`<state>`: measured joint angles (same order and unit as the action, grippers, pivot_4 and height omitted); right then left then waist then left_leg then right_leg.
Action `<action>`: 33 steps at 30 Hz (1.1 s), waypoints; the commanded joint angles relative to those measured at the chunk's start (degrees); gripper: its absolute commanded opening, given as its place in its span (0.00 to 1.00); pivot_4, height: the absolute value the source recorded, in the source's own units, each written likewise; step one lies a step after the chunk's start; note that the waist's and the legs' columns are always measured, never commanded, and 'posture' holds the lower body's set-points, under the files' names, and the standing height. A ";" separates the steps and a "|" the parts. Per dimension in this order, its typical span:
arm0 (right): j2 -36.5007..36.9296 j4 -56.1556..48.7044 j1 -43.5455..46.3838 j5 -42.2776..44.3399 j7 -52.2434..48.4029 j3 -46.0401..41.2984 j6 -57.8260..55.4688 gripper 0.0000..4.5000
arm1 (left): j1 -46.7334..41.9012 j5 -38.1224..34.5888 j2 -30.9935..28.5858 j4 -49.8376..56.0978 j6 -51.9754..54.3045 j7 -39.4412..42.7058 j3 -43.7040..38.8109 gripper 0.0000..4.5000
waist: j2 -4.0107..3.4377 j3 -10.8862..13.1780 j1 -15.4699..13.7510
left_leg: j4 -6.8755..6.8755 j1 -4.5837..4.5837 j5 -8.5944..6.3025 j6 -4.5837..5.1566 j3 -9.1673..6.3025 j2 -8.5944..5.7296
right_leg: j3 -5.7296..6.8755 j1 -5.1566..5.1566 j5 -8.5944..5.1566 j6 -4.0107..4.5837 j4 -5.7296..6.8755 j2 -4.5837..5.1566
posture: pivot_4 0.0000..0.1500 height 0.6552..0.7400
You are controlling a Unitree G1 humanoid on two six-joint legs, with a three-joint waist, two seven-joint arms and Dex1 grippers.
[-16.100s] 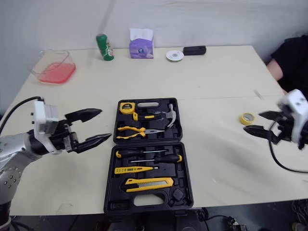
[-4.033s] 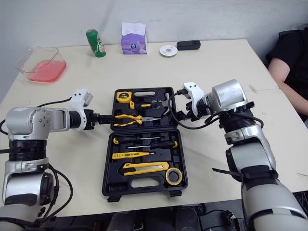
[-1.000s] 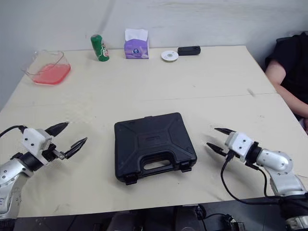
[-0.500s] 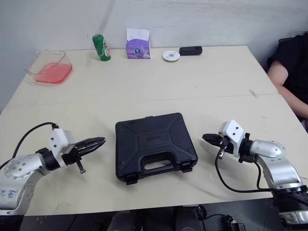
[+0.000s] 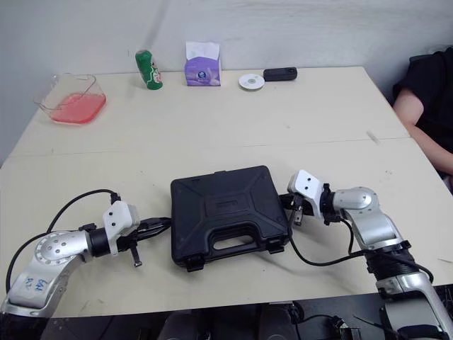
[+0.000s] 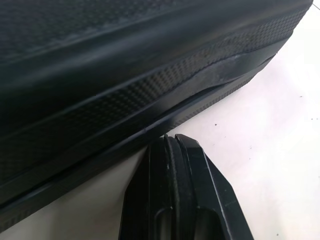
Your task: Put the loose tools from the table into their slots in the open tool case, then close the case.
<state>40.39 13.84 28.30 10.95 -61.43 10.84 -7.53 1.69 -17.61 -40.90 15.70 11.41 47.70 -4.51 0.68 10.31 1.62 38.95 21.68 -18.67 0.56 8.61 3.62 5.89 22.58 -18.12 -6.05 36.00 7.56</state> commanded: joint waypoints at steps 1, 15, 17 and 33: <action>-2.52 1.39 2.92 -1.02 -2.22 1.34 1.18 0.00 | 1.05 -0.37 1.07 4.31 0.49 -0.70 0.62 0.01 | 0.00 0.00 0.04 | 0.00 -0.01 0.00 0.00 0.00 0.01 | 0.00 0.00 0.00 0.00 0.00 0.00 | 1.00 1.00; -12.84 15.99 15.02 -9.40 -0.33 2.63 5.03 0.00 | 12.04 -0.27 3.18 13.68 3.12 -4.98 -1.91 0.01 | -0.06 0.01 1.79 | -0.12 -0.03 0.02 -0.08 0.04 0.10 | -0.03 0.07 -0.01 0.05 0.04 0.00 | 1.00 1.00; -12.92 18.10 15.77 -10.26 -0.02 2.16 6.84 0.00 | 13.76 -0.61 3.28 15.06 3.52 -5.25 -2.53 0.01 | -0.06 0.01 1.82 | -0.14 -0.04 0.02 -0.08 0.06 0.10 | -0.04 0.07 -0.02 0.06 0.03 0.00 | 1.00 1.00; 5.33 -8.36 -6.73 7.24 -6.92 -17.15 -1.96 0.00 | -2.75 -27.55 -8.43 6.54 20.10 2.46 -19.25 0.01 | -0.27 0.11 -1.16 | -0.08 0.17 0.00 -0.07 -0.22 0.00 | 0.16 0.06 -0.01 0.08 -0.05 0.02 | 1.00 1.00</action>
<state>44.16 11.79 23.80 14.23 -67.27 -3.42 -6.22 2.18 -43.63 -48.88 25.27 30.24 50.34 -24.27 0.41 10.43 0.46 38.87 21.84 -18.67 0.48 8.41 3.61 6.04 22.64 -18.12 -5.97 35.96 7.57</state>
